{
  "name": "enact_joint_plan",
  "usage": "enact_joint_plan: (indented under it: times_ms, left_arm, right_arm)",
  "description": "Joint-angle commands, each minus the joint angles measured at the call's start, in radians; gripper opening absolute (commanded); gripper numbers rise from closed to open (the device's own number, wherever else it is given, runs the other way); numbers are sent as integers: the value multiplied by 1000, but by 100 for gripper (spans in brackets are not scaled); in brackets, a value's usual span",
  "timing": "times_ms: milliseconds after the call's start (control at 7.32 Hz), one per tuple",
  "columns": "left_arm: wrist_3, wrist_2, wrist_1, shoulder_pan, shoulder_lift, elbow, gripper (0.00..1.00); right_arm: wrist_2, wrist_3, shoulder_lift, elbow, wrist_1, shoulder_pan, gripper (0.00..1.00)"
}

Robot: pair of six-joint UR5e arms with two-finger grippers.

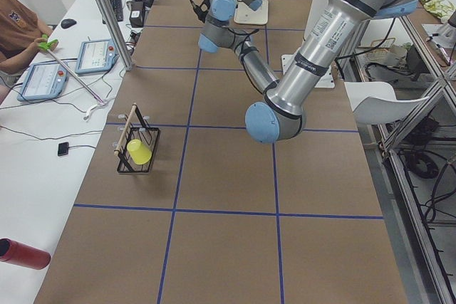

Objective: Left arm grabs green cup and hands to right arm on tray

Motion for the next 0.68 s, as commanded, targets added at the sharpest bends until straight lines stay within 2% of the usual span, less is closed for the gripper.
enact_joint_plan:
  times_ms: [0,137,273,410,547]
  left_arm:
    - [120,-3,156,-5,-3,-8,100]
    - [156,-22,192,-6,-3,-7,100]
    - [182,-29,220,-6,-3,-7,100]
    - [182,-29,246,-5,-9,-8,100]
    - [184,-46,264,-3,-10,-8,100]
  right_arm:
    - [399,-190,29,-32,-284,221,0]
    - [580,-313,47,-17,-455,347,0]
    - [634,-349,41,-16,-493,405,0]
    - [637,-349,20,-16,-528,427,0]
    - [632,-352,3,-13,-617,450,0]
